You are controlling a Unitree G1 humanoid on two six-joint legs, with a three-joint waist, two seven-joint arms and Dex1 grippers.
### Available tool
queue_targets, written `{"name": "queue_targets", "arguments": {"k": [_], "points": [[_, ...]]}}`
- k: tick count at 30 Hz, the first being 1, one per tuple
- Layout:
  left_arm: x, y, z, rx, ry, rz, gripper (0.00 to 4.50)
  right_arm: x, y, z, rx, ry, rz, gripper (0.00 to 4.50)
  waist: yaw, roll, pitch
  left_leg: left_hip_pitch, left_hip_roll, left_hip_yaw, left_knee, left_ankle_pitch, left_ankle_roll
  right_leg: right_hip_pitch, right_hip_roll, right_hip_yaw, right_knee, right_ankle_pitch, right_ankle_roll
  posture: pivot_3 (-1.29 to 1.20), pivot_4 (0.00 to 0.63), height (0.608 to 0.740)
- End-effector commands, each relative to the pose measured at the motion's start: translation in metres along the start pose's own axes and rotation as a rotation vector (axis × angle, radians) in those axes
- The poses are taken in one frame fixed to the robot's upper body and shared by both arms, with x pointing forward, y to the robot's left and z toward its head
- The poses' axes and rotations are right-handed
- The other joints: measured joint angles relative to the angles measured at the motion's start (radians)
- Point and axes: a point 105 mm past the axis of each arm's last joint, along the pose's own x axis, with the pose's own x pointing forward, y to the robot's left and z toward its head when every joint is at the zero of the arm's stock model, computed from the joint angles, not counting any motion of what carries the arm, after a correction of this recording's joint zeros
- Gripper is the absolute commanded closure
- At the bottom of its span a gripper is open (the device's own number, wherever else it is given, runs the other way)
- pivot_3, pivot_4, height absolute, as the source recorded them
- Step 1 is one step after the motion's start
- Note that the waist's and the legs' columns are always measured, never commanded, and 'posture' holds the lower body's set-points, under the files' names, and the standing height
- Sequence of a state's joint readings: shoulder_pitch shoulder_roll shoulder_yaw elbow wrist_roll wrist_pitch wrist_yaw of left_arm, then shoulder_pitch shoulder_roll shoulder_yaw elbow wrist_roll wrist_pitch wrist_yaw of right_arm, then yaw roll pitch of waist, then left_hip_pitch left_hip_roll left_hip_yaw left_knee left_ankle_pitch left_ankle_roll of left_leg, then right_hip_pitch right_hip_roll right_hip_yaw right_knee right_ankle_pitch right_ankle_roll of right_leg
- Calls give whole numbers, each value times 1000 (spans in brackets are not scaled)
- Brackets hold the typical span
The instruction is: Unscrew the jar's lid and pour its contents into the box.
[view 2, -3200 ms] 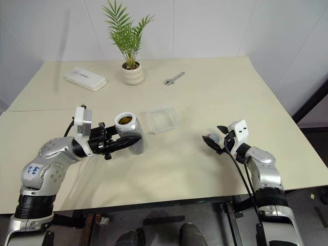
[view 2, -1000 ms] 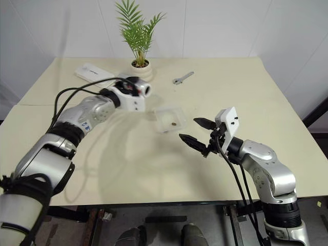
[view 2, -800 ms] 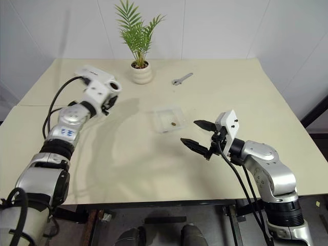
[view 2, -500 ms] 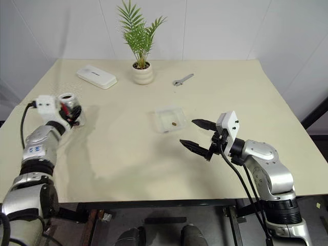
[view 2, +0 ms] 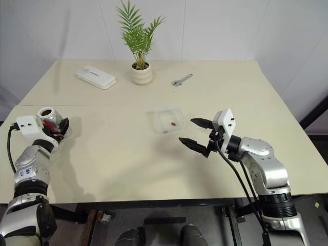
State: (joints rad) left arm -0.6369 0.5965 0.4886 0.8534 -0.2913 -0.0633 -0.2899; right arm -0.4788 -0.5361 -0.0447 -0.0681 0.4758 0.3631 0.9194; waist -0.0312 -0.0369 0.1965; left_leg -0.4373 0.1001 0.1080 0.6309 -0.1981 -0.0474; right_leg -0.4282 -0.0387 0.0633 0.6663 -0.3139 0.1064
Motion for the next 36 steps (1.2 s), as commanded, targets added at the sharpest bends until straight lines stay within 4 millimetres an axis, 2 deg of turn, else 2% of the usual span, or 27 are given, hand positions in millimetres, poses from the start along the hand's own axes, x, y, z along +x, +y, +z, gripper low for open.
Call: {"name": "queue_targets", "arguments": {"k": [1,5,8,13,19,22,24,25,29,32,34,36], "points": [[-6,3,17,26,-57,-16,23,1,-18,5,-42,-4,-68,0,0,0,0,0,0,0,0,0,0,0,0,0,0,0,0,0,150,740],[-20,6,18,71,-55,-32,23,-2,-39,-3,-49,25,-130,0,-1,0,0,0,0,0,-1,0,0,0,0,0,-1,0,0,0,150,740],[-34,3,19,119,-47,-73,23,-3,-46,-7,-62,37,-131,0,0,0,0,0,1,1,-2,0,0,0,0,0,-2,0,0,0,150,740],[-66,2,28,178,-37,-164,23,-7,-48,-13,-87,55,-89,0,-5,0,0,0,1,1,-2,0,0,0,0,0,-3,0,0,0,150,740],[-103,5,28,404,43,-278,23,-13,-45,-6,-90,24,-28,0,-25,0,0,1,1,1,-4,-1,-1,0,-1,0,-4,0,-2,0,150,740],[-116,-9,34,582,35,-424,23,-16,-40,1,-102,22,27,0,-30,0,0,2,1,1,-4,-3,-4,0,-2,0,-6,0,-6,0,150,740],[-123,-48,42,624,-8,-646,23,-19,-30,11,-142,28,108,0,-27,0,0,2,1,3,-7,-3,-4,0,-4,0,-8,-2,-11,0,150,740],[-126,-63,44,637,-15,-732,23,-21,-27,14,-160,32,141,0,-24,0,0,1,0,4,-8,-3,-4,0,-5,0,-10,-6,-19,0,150,740],[-133,-107,61,621,-64,-986,23,-30,-11,19,-278,93,227,0,-23,0,0,1,1,7,-10,-2,-4,1,-6,0,-12,-6,-19,0,150,740],[-142,-117,61,649,-37,-1109,23,-40,-7,31,-260,98,259,0,-32,0,0,2,1,8,-11,-1,-1,1,-5,1,-13,-5,-17,0,150,740],[-143,-119,64,623,-35,-1129,23,-45,-6,37,-255,95,260,0,-42,0,0,5,1,11,-14,0,1,0,-5,3,-13,0,-7,0,150,740],[-143,-119,66,599,-36,-1140,23,-47,-4,39,-270,103,256,0,-50,0,0,7,2,10,-17,0,1,1,-3,4,-12,1,-6,0,150,740]]}}
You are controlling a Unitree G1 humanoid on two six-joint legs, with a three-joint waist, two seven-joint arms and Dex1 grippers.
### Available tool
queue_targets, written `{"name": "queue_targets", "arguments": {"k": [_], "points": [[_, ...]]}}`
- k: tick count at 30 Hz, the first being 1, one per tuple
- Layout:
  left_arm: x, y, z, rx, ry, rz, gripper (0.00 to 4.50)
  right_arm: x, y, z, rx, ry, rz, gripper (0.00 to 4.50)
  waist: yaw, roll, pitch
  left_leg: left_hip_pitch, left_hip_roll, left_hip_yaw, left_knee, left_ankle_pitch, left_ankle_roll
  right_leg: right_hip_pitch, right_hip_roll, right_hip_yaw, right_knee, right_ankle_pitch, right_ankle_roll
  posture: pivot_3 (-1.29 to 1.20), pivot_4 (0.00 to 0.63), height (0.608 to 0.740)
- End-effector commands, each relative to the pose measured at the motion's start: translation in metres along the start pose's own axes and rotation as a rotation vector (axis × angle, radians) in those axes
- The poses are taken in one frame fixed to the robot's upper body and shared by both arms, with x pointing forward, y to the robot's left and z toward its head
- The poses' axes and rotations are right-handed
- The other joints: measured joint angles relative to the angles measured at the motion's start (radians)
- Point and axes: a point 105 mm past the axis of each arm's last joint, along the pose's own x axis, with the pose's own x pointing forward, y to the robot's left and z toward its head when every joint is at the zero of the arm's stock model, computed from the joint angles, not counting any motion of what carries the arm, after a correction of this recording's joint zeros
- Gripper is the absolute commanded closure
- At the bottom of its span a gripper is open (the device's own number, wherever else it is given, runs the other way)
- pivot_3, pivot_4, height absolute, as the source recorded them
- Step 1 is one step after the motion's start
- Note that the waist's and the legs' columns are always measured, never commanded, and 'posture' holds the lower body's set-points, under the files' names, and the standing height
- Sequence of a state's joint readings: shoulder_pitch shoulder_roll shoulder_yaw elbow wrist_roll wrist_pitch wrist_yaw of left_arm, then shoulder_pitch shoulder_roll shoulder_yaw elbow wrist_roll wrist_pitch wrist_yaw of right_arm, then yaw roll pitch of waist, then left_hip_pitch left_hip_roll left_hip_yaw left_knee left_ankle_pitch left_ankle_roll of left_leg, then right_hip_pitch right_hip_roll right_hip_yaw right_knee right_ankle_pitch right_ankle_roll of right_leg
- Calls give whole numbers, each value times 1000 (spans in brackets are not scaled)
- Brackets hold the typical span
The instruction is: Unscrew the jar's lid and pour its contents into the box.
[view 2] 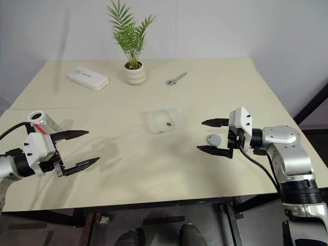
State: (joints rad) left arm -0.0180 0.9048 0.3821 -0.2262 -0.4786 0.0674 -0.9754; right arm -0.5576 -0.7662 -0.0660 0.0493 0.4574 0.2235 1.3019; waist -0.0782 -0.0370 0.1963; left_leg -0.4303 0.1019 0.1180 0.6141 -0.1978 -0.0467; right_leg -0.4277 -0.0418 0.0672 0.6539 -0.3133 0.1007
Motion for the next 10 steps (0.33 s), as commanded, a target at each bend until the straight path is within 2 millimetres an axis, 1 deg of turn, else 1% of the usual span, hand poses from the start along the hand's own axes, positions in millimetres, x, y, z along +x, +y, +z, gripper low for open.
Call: {"name": "queue_targets", "arguments": {"k": [1,4,10], "points": [[0,1,12,2,-43,-25,23,-10,1,18,-60,-22,-8,0,-5,0,0,1,1,0,-1,0,0,0,1,0,0,0,0,0,150,740],[3,2,12,-21,-50,-47,23,-13,0,19,-64,-10,-31,0,-9,0,0,3,1,0,-1,0,0,1,2,1,0,0,-1,0,150,740],[14,13,12,-10,-83,-35,23,-19,-2,15,-63,6,-111,0,-6,0,0,4,-1,1,0,0,0,2,0,3,0,-2,-4,0,150,740]]}}
